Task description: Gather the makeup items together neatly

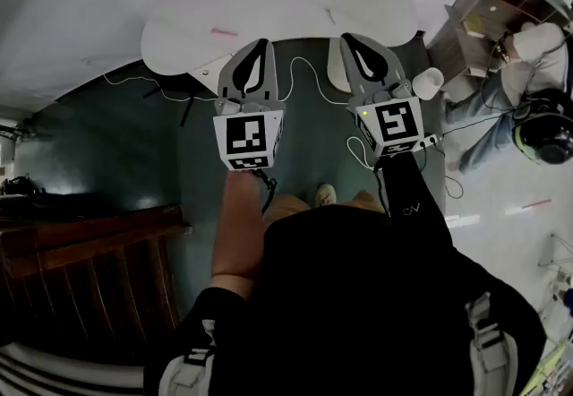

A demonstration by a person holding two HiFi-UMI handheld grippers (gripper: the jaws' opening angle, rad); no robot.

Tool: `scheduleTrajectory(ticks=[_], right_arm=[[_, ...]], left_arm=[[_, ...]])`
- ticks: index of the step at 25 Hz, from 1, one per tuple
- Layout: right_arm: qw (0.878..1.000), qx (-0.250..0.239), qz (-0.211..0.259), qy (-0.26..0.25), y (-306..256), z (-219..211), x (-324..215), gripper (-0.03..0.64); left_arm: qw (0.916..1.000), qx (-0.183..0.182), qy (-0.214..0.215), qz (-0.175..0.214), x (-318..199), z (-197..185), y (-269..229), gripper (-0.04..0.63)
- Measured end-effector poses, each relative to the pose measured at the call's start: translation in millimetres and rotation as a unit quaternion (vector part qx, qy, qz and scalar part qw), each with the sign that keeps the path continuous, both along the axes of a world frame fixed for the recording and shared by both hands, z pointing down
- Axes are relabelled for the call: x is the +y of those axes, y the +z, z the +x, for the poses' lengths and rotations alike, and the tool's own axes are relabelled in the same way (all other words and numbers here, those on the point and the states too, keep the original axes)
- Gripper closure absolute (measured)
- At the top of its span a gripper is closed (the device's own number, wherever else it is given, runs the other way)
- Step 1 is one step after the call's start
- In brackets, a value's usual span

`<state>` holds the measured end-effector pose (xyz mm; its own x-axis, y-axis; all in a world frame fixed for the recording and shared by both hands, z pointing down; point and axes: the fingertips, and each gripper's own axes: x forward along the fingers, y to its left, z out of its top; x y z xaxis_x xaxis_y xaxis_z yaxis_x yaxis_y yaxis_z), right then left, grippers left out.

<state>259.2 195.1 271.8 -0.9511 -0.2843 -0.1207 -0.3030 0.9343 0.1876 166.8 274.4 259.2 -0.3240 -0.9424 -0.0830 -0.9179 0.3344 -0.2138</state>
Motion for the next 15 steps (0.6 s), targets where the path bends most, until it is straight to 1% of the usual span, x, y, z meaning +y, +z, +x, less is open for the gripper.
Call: scheduleTrajectory(ticks=[8,15], right_arm=[[1.0,-0.015,-0.002,-0.007,-7,5,1,0.612],[0.999,-0.024,-0.02,-0.021,-6,7,5,0.612]], left_arm=[[1.0,-0.003,-0.006,-0.001,3,2,-3,0.586],[0.9998,-0.004,-0.019,-0.004,12,2,-6,0.586]])
